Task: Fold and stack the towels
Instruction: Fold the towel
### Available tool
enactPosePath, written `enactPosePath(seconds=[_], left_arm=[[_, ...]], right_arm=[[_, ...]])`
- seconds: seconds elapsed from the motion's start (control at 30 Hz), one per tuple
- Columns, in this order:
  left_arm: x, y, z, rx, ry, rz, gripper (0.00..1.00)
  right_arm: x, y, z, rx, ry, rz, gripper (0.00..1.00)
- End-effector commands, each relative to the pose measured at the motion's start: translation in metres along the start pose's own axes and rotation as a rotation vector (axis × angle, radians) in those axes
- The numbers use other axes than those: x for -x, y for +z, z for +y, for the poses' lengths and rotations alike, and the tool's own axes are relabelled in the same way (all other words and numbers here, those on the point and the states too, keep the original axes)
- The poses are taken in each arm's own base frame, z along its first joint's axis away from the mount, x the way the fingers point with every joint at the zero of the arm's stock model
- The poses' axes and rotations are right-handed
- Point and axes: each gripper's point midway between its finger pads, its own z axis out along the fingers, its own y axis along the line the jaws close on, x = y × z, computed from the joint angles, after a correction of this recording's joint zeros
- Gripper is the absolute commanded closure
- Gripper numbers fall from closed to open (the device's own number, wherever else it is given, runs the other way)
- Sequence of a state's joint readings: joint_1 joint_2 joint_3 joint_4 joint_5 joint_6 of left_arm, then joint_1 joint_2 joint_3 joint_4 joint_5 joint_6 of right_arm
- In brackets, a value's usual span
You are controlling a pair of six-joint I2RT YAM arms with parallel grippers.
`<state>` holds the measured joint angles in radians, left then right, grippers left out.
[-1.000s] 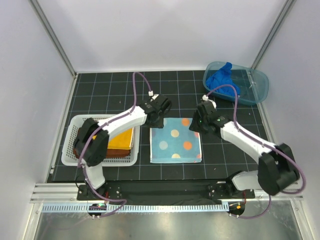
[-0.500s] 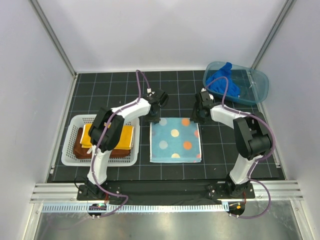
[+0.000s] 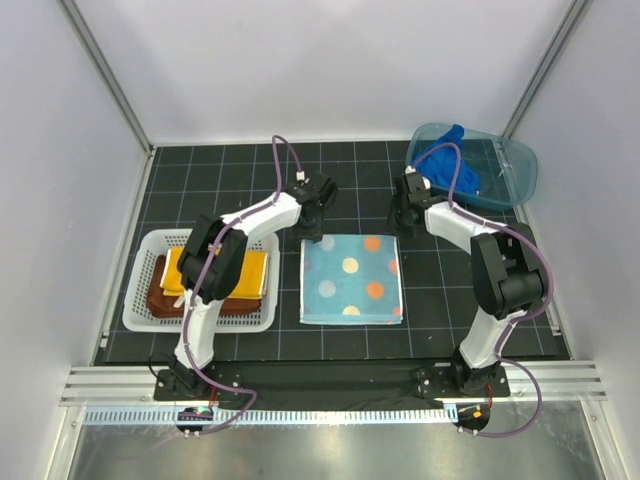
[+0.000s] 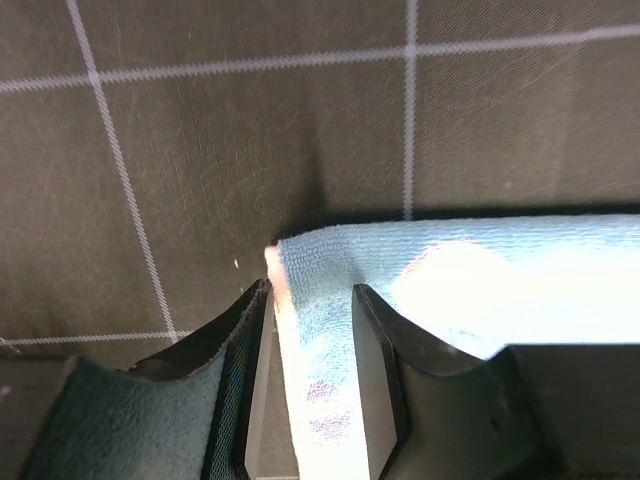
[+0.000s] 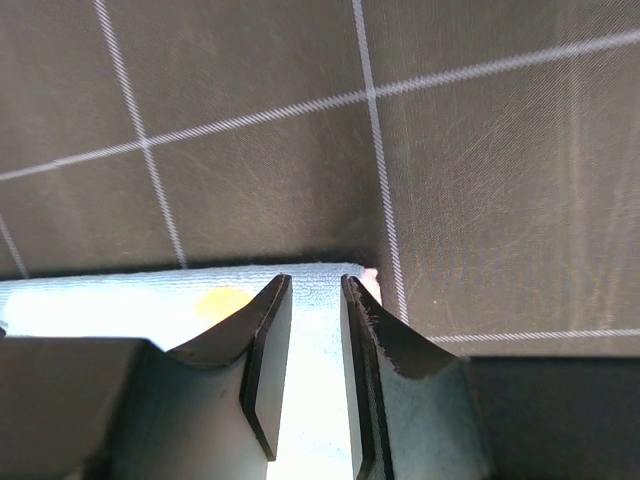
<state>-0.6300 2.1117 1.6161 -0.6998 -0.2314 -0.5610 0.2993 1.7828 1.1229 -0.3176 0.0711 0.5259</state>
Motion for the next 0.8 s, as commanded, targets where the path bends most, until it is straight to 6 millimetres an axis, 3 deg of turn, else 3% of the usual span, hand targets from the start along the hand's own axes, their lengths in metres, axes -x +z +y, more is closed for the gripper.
enactPosePath(seconds=[0.0,0.27,0.57,0.77], left_arm=[[0.037,-0.032,-0.005,-0.060,-0.010,-0.097,0.59],[0.029,-0.024,0.006,-0.050,-0.012,-0.057,0.61],[0.025,-0.006,0.002,-0.082,0.002,-0.036,0.58],[0.014,0.007,0.001,-0.100,0.002,-0.013,0.57]], right_arm=[[0.042,-0.034,0.011,0.018,-0.024,-0.124,0.66],[0.032,-0.037,-0.002,-0.014,-0.085,-0.112,0.59],[0.011,-0.004,-0.017,-0.070,-0.114,-0.048,0.59],[0.002,0.006,-0.022,-0.079,-0.111,-0.034,0.58]])
